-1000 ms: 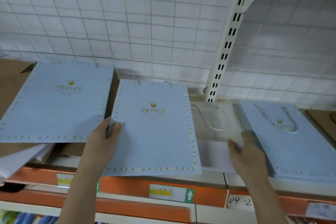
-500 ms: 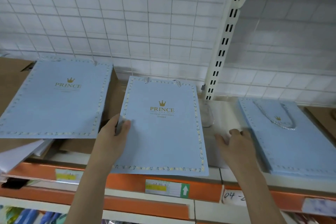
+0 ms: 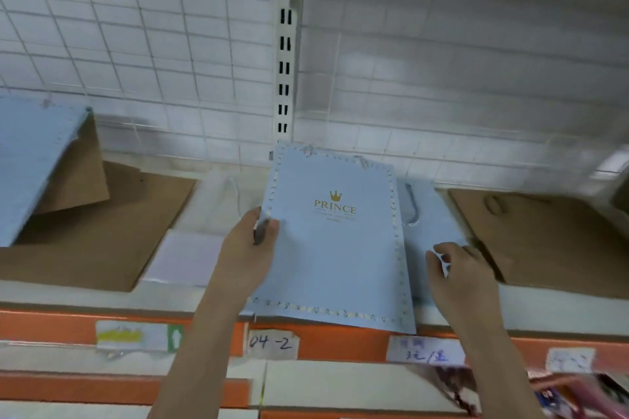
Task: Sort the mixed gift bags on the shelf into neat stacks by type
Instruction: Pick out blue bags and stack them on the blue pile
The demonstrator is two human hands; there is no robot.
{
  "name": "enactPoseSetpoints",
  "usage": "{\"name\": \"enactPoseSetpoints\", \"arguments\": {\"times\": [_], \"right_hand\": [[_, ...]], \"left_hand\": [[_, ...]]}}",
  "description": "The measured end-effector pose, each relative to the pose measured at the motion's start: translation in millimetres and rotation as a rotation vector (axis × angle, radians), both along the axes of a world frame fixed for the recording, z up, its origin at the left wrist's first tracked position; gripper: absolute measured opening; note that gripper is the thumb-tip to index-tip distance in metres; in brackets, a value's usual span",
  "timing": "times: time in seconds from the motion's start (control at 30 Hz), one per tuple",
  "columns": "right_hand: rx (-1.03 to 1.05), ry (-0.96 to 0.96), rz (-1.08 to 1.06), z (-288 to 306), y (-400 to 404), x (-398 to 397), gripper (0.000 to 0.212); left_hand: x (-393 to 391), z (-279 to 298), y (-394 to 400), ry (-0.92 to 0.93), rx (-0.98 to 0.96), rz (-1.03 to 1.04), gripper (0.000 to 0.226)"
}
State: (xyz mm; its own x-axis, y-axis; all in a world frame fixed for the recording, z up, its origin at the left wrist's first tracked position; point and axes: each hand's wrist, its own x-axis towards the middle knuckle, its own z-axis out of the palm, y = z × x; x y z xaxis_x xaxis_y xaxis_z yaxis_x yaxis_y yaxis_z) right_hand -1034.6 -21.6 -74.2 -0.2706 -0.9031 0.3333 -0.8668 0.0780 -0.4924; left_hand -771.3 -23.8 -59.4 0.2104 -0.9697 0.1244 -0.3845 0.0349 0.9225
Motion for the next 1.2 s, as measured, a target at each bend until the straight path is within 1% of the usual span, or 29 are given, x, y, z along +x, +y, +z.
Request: {"name": "enactPoseSetpoints", "arguments": {"times": [0.07, 0.13, 0.23, 0.33, 0.4, 0.47, 0.53, 0.63, 0.73, 0.83, 0.97, 1.03, 1.1, 1.2], "right_hand": [[-0.012, -0.005, 0.011, -2, 2, -21, 0.023], [-0.023, -0.002, 0.02, -3, 2, -39, 0.022], [-0.027, 0.004, 0.032, -3, 0, -58, 0.022], [0.0, 0.001, 0.053, -3, -2, -67, 0.024], [0.044, -0.018, 0.07, -5, -5, -70, 0.023], [0.075, -0.025, 0.087, -10, -8, -71, 0.021], [0.083, -0.015, 0.087, -16, -12, -73, 0.021], [0.046, -0.028, 0.075, -22, -15, -75, 0.019], [0.045, -0.03, 0.086, -25, -17, -76, 0.019], [0.05, -0.03, 0.062, -24, -18, -72, 0.023], [0.005, 0.096, -0.007, -22, -19, -56, 0.025], [0.016, 0.118, 0.004, -17, -21, -43, 0.031], [-0.002, 0.124, 0.032, -11, -22, -25, 0.034], [-0.001, 0.103, 0.104, -7, -21, 15, 0.036]], "left_hand": [[-28, -1, -6, 0.045, -0.018, -0.002, 0.014], [-51, -3, -14, 0.079, -0.03, 0.039, 0.015], [-76, -8, -25, 0.065, -0.005, 0.09, 0.017], [-96, -12, -31, -0.013, 0.031, 0.111, 0.019], [-107, -14, -34, -0.084, 0.029, 0.134, 0.015], [-116, -16, -37, -0.196, 0.023, 0.16, 0.008], [-123, -21, -39, -0.305, 0.024, 0.174, 0.014], [-130, -25, -39, -0.388, 0.029, 0.165, 0.02], [-129, -26, -38, -0.383, 0.033, 0.141, 0.028], [-125, -23, -35, -0.348, 0.044, 0.113, 0.024], [-113, -18, -34, -0.296, 0.105, 0.074, 0.026], [-100, -15, -33, -0.329, 0.128, 0.09, 0.028], [-83, -10, -28, -0.359, 0.105, 0.121, 0.025], [-43, 2, -13, -0.345, 0.013, 0.182, 0.023]]}}
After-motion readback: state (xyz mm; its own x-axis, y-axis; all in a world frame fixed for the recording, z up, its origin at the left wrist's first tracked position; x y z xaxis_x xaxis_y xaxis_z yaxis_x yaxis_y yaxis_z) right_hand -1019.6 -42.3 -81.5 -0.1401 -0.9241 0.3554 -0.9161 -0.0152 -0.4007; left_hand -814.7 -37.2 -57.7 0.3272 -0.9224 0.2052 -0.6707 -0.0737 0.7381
